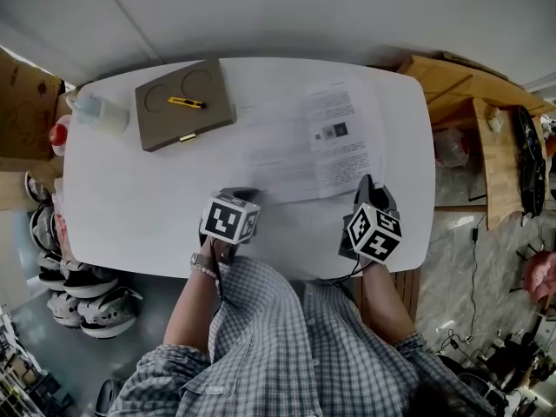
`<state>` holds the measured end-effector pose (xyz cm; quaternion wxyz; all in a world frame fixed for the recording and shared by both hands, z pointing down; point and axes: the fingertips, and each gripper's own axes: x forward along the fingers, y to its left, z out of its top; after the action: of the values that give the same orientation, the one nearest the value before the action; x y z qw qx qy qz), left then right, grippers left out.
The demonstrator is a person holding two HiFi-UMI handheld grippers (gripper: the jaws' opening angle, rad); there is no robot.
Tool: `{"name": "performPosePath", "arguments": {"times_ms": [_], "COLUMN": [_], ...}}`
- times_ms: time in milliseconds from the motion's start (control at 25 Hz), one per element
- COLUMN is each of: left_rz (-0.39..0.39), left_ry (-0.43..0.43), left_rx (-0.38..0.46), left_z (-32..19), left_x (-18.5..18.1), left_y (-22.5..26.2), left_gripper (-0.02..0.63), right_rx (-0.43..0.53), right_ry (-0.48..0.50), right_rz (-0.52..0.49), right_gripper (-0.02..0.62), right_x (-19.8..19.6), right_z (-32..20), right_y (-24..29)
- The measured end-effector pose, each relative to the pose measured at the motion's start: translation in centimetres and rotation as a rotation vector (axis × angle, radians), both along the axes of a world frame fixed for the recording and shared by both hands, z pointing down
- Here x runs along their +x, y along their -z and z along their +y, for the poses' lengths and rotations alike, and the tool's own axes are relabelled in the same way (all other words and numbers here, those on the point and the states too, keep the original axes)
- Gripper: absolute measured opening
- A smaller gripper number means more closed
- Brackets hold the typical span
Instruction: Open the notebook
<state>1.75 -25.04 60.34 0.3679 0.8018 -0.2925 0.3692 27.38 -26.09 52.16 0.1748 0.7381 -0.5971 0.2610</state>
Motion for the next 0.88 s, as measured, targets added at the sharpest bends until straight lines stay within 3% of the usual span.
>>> {"name": "performPosePath", "arguments": {"times_ms": [360,520,880], "left_rz": [-0.004,-0.008,0.010], "left_ry": [-0.006,-0.009,0.034], "left_rx": [0.011,0.015,-0.007], "left_z": [-0.2,-0.3,-0.4], "left_x": [0.5,0.4,0.4], "left_y": [0.1,0.2,0.0], "left_gripper": [0.007,0.006,0.006], "right_rx": [-0.098,-0.128,-0.058], "right_ry": [-0.097,-0.090,-0.136], "right_rz": [-0.088,-0.133,-0.310], "right_gripper": [0.041,0.048,0.152], "right_x": [2.1,2.4,3.7], "right_z": [0.3,0.3,1.6], "right_y": [-4.2,-5.1,-4.7]}}
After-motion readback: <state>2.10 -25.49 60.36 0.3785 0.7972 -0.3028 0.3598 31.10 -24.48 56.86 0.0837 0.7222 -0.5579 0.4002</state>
